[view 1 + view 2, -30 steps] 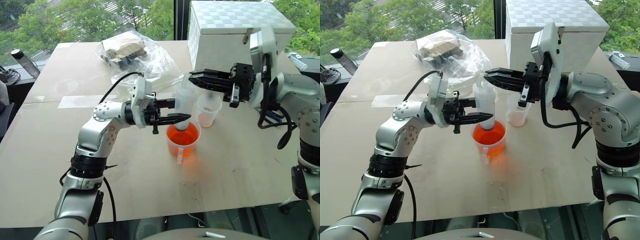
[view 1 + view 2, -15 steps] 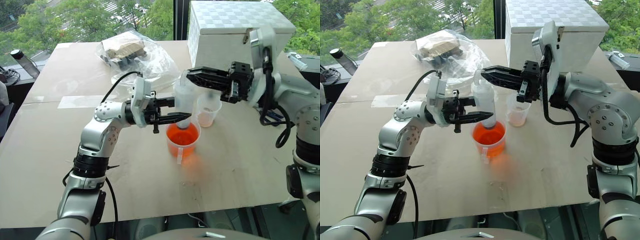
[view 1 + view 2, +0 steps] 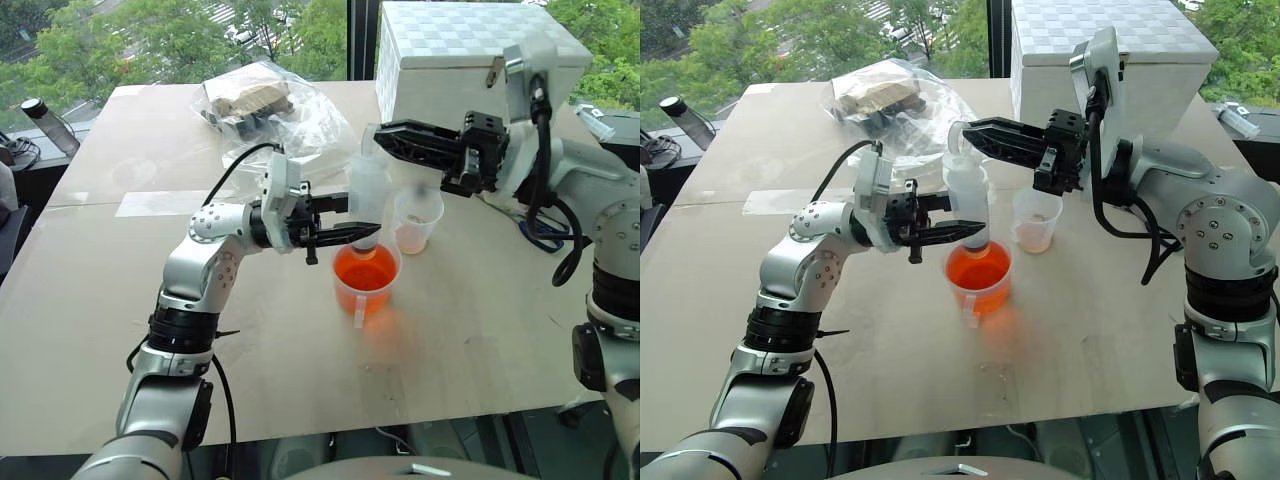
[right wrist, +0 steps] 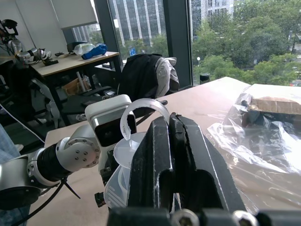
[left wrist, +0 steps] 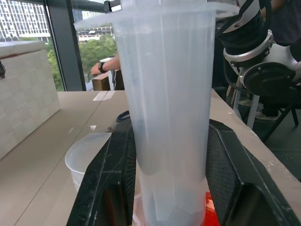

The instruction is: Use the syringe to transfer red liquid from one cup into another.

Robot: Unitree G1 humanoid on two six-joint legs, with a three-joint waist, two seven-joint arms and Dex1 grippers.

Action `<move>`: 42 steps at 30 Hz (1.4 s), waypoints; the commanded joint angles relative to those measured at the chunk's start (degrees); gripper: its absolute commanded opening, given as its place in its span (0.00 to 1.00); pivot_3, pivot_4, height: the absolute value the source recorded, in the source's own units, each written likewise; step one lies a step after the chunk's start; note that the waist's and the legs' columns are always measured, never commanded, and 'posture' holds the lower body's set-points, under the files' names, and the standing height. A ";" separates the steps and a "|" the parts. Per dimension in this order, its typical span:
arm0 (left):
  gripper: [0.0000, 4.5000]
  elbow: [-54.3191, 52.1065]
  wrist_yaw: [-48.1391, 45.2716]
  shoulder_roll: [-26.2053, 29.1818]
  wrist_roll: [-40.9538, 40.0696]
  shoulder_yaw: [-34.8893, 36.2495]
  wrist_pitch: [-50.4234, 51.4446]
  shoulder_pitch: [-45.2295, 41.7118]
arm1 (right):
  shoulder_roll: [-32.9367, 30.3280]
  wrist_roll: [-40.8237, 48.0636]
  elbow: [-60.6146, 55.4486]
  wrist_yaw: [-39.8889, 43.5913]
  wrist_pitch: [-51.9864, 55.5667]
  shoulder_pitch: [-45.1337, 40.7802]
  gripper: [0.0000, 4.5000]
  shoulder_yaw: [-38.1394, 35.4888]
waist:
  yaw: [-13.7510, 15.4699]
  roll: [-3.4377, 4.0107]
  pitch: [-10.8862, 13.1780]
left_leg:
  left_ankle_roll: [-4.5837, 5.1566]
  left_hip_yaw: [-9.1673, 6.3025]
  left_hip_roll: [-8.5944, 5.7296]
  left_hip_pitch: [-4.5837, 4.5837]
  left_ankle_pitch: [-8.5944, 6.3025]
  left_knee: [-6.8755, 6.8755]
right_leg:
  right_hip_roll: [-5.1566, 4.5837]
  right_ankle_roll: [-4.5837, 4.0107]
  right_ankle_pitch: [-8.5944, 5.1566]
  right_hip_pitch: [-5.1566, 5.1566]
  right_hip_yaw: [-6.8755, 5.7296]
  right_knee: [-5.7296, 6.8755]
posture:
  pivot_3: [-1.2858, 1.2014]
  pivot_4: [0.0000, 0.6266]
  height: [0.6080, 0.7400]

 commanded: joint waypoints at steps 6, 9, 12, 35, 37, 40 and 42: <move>0.32 -0.77 -2.29 0.41 0.68 -2.00 -0.20 -0.10 | -0.48 -1.01 0.66 -2.29 -4.15 -2.66 0.01 -6.66 | 0.00 0.00 0.00 | 0.00 0.00 0.00 0.00 0.00 -0.01 | 0.00 0.00 0.00 0.00 0.00 0.00 | 0.52 0.24 1.00; 0.32 -0.91 -1.90 0.29 0.59 -1.83 -0.14 -0.23 | -0.93 -0.62 0.71 -1.64 -3.39 -2.18 0.01 -6.31 | 0.00 0.00 0.00 | 0.00 0.00 0.00 0.00 0.00 -0.01 | 0.00 0.00 0.00 0.00 0.00 0.00 | 0.52 0.24 1.00; 0.32 -0.97 -1.38 -0.27 0.29 -1.40 -0.52 -0.65 | -2.92 -0.02 0.65 0.34 -1.35 -1.27 0.22 -5.50 | 0.12 0.00 0.00 | 0.01 0.00 0.00 -0.01 0.00 -0.01 | -0.01 0.00 0.00 0.00 -0.01 -0.01 | 0.52 0.24 1.00; 0.32 -5.87 6.73 -2.06 -5.94 3.33 7.32 -10.52 | -16.49 -2.25 7.70 13.69 -2.65 3.73 0.65 -14.41 | 0.10 0.00 0.01 | 0.05 0.03 0.02 -0.02 -0.03 -0.04 | -0.01 0.00 0.00 0.02 0.02 -0.07 | 0.52 0.24 1.00; 0.32 -3.87 7.35 -2.78 -4.66 2.94 6.35 -12.39 | -15.55 -3.29 8.74 12.72 -3.89 2.80 0.65 -14.56 | 0.20 0.00 0.01 | 0.05 0.04 0.01 -0.03 -0.03 -0.03 | -0.01 0.00 0.00 0.02 0.02 -0.07 | 0.52 0.24 1.00; 0.32 0.08 8.20 -3.49 -2.45 1.85 6.25 -15.29 | -14.82 -6.22 10.52 10.56 -5.78 1.59 0.65 -13.99 | 0.25 0.00 0.01 | 0.05 0.04 0.01 -0.02 -0.03 -0.02 | 0.00 0.00 0.00 0.02 0.01 -0.07 | 0.52 0.24 1.00; 0.32 1.65 8.32 -3.92 -1.41 1.38 5.94 -16.30 | -14.71 -8.16 11.21 9.59 -6.53 1.33 0.65 -13.53 | 0.28 0.01 0.01 | 0.05 0.05 0.01 -0.03 -0.03 -0.02 | 0.01 0.01 0.00 0.02 0.00 -0.07 | 0.52 0.24 1.00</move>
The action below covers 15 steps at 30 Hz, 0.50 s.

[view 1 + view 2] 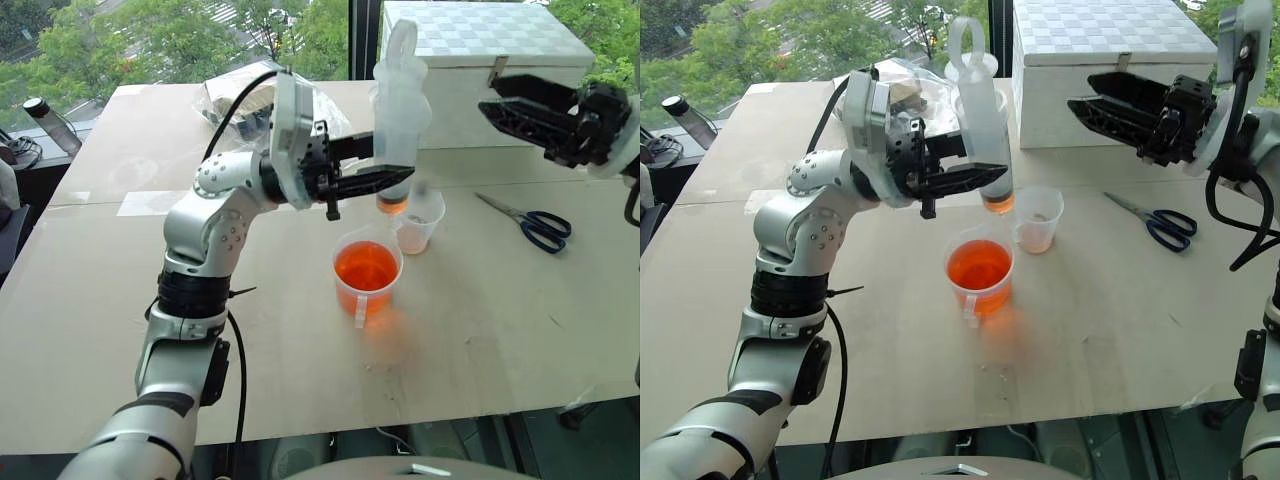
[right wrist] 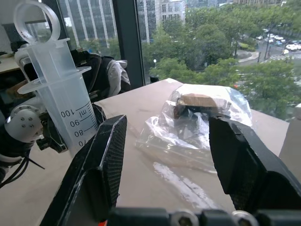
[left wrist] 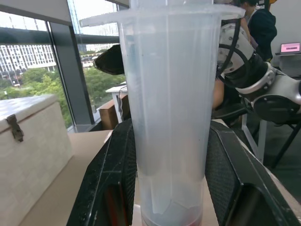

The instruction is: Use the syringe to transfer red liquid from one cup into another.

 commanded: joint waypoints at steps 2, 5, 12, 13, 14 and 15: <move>0.32 4.29 -0.19 -1.31 3.68 -1.06 -3.57 -2.91 | 0.54 -4.19 1.31 -3.79 -3.02 -1.92 0.65 -2.13 | -0.05 0.00 0.00 | 0.00 0.02 0.00 0.00 0.00 -0.01 | 0.00 0.00 0.00 0.00 0.01 0.00 | 0.52 0.24 1.00; 0.32 12.23 0.31 -3.84 7.44 -1.65 -8.30 -5.72 | 1.29 -6.30 1.46 -5.27 -4.11 -1.73 0.65 -2.16 | 0.05 0.00 0.00 | -0.01 0.03 0.00 0.00 0.00 -0.01 | 0.01 0.00 0.00 -0.01 0.00 0.01 | 0.52 0.24 1.00; 0.32 32.32 -2.06 -10.69 11.18 -0.92 -17.80 -13.74 | 2.17 -6.71 -1.77 -6.89 -4.06 1.10 0.65 -3.64 | 0.71 0.01 0.01 | 0.00 0.07 -0.01 -0.07 0.00 0.00 | 0.03 0.00 0.00 -0.04 -0.01 0.04 | 0.52 0.24 1.00; 0.32 34.02 -2.36 -11.37 11.30 -0.78 -18.32 -14.56 | 2.21 -6.49 -2.26 -7.15 -3.91 1.41 0.65 -3.94 | 0.82 0.01 0.01 | 0.00 0.07 -0.01 -0.08 0.00 -0.01 | 0.03 0.00 0.00 -0.04 0.00 0.08 | 0.52 0.24 1.00; 0.32 35.80 -2.97 -11.93 11.75 -0.80 -19.46 -15.32 | 2.24 -6.35 -2.66 -7.37 -3.76 1.68 0.65 -4.18 | 0.89 0.01 0.01 | 0.00 0.06 -0.01 -0.10 0.00 -0.01 | 0.04 0.00 0.00 -0.05 -0.03 0.07 | 0.52 0.24 1.00; 0.32 37.53 -3.63 -12.42 12.42 -0.93 -20.88 -15.97 | 2.29 -6.13 -3.21 -7.64 -3.59 2.04 0.65 -4.46 | 0.93 0.01 0.01 | 0.00 0.06 -0.01 -0.12 0.00 -0.01 | 0.04 0.01 0.00 -0.06 -0.05 0.07 | 0.52 0.24 1.00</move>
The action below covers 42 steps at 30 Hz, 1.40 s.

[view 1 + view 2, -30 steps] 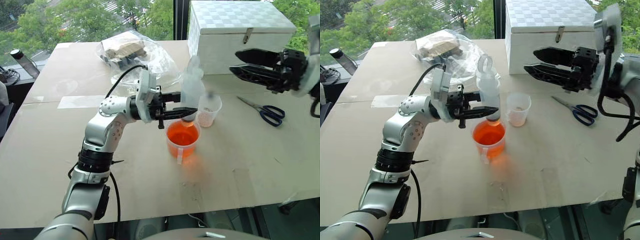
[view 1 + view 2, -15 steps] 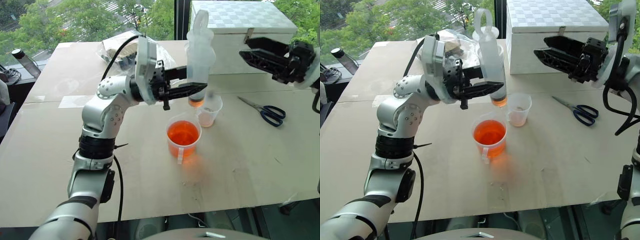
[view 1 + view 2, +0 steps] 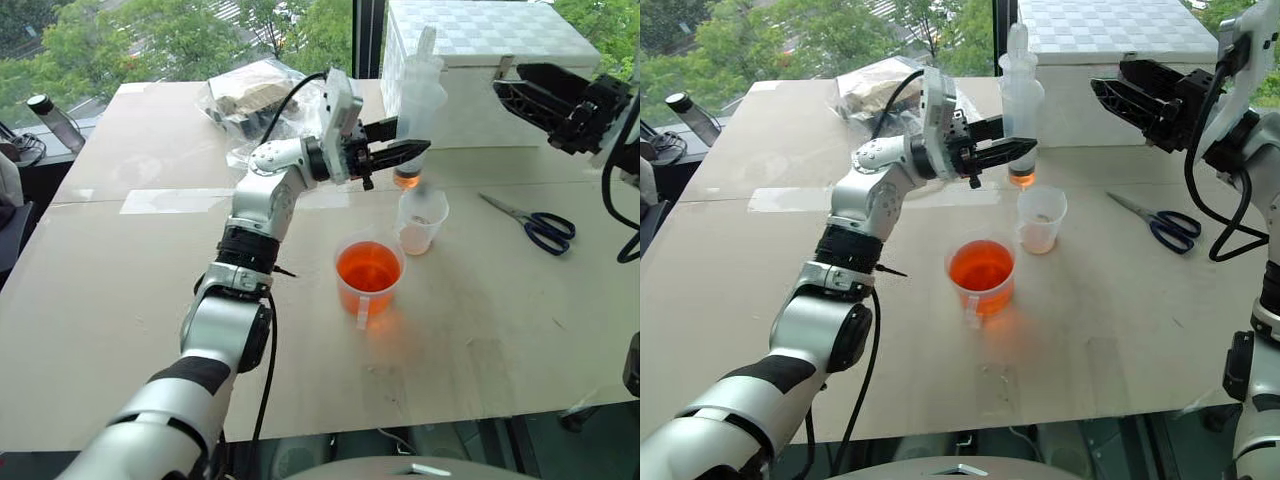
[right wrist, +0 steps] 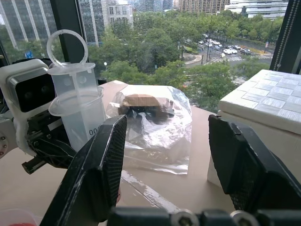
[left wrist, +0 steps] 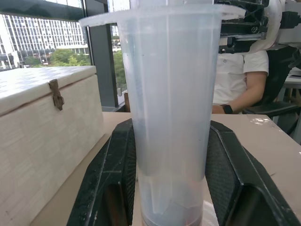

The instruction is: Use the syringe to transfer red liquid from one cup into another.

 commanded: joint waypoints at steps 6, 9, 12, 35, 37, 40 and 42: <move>0.32 10.00 -4.56 -3.64 2.51 1.25 -8.03 -6.32 | -0.12 2.47 -5.67 -2.28 0.23 1.27 0.65 -3.94 | 0.12 0.00 0.00 | 0.00 -0.01 0.00 -0.02 0.00 0.00 | 0.00 0.00 0.00 0.00 -0.04 -0.01 | 0.52 0.24 1.00; 0.32 11.21 -6.09 -4.52 2.59 1.25 -8.39 -6.93 | 0.04 0.34 -6.37 -3.43 -0.82 0.79 0.65 -2.30 | 0.13 0.00 0.00 | 0.00 -0.01 0.00 -0.02 0.00 0.00 | 0.01 0.00 0.00 0.00 -0.05 -0.01 | 0.52 0.24 1.00; 0.32 11.16 -7.08 -4.80 2.81 1.41 -8.22 -6.72 | 1.35 -1.38 -6.35 -4.44 -2.05 -0.64 0.65 -0.59 | -0.04 0.00 0.00 | 0.00 -0.01 0.00 -0.02 0.00 0.00 | 0.02 0.00 0.00 0.00 -0.04 -0.01 | 0.52 0.24 1.00; 0.32 14.25 -9.63 -5.97 4.79 2.48 -9.30 -7.31 | 2.96 -3.77 -1.62 1.18 0.56 -9.89 0.65 4.82 | 0.02 0.03 0.02 | 0.00 0.00 0.00 -0.01 0.00 0.00 | 0.05 0.00 0.00 -0.03 -0.13 0.02 | 0.52 0.24 1.00; 0.32 14.87 -9.80 -6.16 4.92 2.46 -9.58 -7.53 | 2.74 -4.18 -0.92 1.43 1.40 -10.65 0.65 5.45 | 0.02 0.03 0.02 | 0.00 0.00 0.00 -0.02 0.00 0.00 | 0.05 0.00 0.00 -0.02 -0.13 0.02 | 0.52 0.24 1.00; 0.32 15.78 -9.90 -6.41 5.17 2.45 -10.17 -7.81 | 2.71 -5.13 -0.09 1.97 2.07 -11.62 0.53 6.33 | 0.02 0.03 0.02 | 0.00 0.00 0.00 -0.01 0.00 0.00 | 0.05 0.00 0.00 -0.03 -0.14 0.02 | 0.52 0.24 1.00; 0.32 16.35 -10.06 -6.56 5.41 2.60 -10.39 -8.00 | 3.02 -5.27 0.35 2.17 2.74 -12.54 0.36 6.71 | 0.02 0.03 0.02 | 0.00 0.00 0.00 -0.02 0.00 0.00 | 0.05 0.00 0.00 -0.03 -0.14 0.03 | 0.52 0.24 1.00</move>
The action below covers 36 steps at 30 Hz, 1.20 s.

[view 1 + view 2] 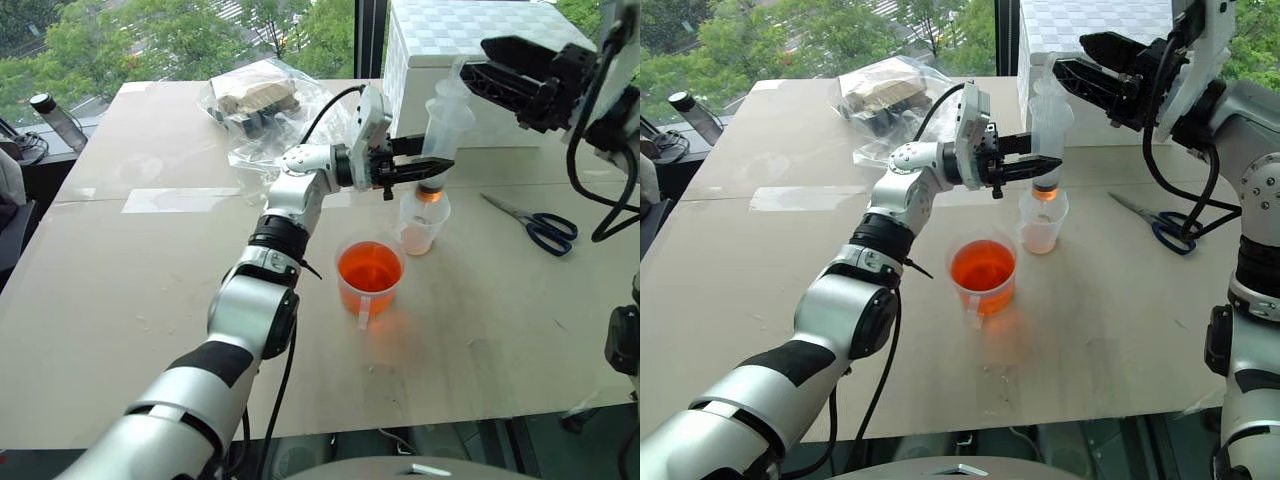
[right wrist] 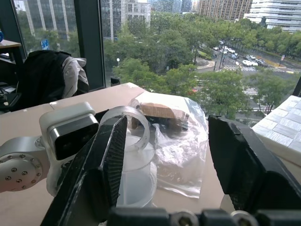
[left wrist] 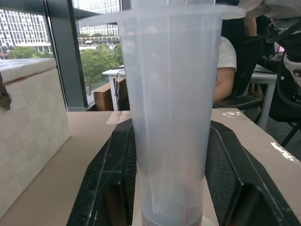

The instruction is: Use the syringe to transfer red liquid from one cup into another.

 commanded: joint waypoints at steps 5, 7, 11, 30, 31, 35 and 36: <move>0.32 0.87 -0.72 -0.65 0.12 1.12 -1.95 -2.41 | -0.95 -0.81 -0.28 1.63 1.71 -3.42 0.02 0.75 | -0.01 0.00 0.00 | 0.00 0.00 0.00 0.00 0.00 0.00 | 0.00 0.00 0.00 -0.01 -0.01 0.00 | 0.52 0.24 1.00; 0.32 1.28 -0.45 -0.81 0.12 1.42 -2.27 -2.83 | -1.31 -0.65 -0.54 2.28 2.74 -3.17 0.02 0.87 | 0.08 0.00 0.00 | 0.00 0.00 0.00 0.00 0.00 0.00 | -0.01 0.00 0.00 -0.01 -0.01 0.00 | 0.52 0.24 1.00; 0.32 1.94 -0.07 -1.15 0.17 1.85 -2.85 -3.53 | -2.53 -1.72 -1.18 3.25 3.83 -1.69 0.02 1.78 | 0.18 0.00 0.00 | 0.00 -0.01 0.00 -0.03 0.00 0.00 | -0.01 0.00 0.00 -0.01 -0.04 0.00 | 0.52 0.24 1.00; 0.32 5.48 1.46 -1.61 0.78 3.80 -5.53 -6.53 | -3.76 -6.35 -2.84 6.62 5.17 2.48 0.02 5.69 | 0.13 0.00 0.00 | 0.00 -0.01 0.00 -0.03 0.00 0.01 | 0.00 0.00 0.00 -0.02 -0.04 0.01 | 0.52 0.24 1.00; 0.32 5.72 1.54 -1.65 0.84 3.89 -5.65 -6.74 | -3.57 -6.03 -3.00 6.58 5.73 2.47 0.02 5.65 | 0.13 0.00 0.00 | 0.00 -0.01 0.00 -0.03 0.00 0.01 | -0.01 0.00 0.00 -0.02 -0.04 0.01 | 0.52 0.24 1.00; 0.32 6.31 1.55 -1.89 1.03 4.14 -6.10 -7.08 | -3.32 -6.04 -3.10 6.47 6.42 2.27 0.02 5.49 | 0.12 0.00 0.00 | 0.00 -0.01 0.00 -0.03 0.00 0.02 | -0.01 0.00 0.00 -0.02 -0.04 0.01 | 0.52 0.24 1.00; 0.32 6.32 1.52 -1.97 1.10 4.15 -6.19 -7.05 | -3.37 -6.14 -3.05 6.45 6.47 2.22 0.02 5.41 | 0.12 0.00 0.00 | 0.00 -0.01 0.00 -0.03 0.00 0.02 | -0.01 0.00 0.00 -0.02 -0.04 0.01 | 0.52 0.24 1.00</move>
